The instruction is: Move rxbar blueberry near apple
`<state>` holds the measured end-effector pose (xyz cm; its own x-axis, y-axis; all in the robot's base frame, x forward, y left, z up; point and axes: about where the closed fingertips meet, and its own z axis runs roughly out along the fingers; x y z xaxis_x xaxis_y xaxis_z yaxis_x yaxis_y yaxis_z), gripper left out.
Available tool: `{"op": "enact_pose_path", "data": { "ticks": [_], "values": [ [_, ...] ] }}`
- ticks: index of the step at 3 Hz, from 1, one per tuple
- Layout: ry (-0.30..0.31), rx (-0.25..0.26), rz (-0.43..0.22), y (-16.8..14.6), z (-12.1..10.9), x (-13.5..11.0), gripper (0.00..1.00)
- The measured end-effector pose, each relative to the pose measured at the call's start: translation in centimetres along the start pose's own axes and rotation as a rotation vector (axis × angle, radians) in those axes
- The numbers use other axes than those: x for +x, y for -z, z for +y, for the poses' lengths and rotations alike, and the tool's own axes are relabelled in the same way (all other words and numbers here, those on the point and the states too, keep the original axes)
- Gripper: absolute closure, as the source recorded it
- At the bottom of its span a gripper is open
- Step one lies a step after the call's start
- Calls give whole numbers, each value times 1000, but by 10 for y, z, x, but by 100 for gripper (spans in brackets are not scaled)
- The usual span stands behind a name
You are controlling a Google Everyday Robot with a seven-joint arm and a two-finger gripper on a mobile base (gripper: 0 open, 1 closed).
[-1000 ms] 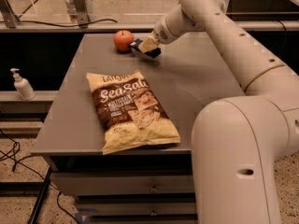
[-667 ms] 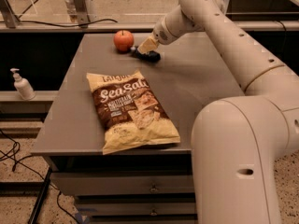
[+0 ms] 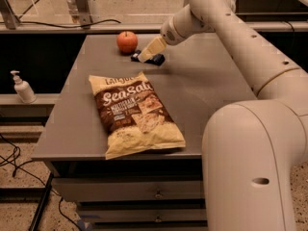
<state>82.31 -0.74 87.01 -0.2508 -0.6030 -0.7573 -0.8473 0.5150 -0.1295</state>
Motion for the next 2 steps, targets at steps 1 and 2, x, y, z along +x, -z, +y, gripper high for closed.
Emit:
{"op": "enact_pose_path", "data": {
  "ticks": [1,2],
  "values": [
    [-60,68,-39,36,-21,11,0],
    [-149,181,-96,92,-54,38,0]
  ]
}}
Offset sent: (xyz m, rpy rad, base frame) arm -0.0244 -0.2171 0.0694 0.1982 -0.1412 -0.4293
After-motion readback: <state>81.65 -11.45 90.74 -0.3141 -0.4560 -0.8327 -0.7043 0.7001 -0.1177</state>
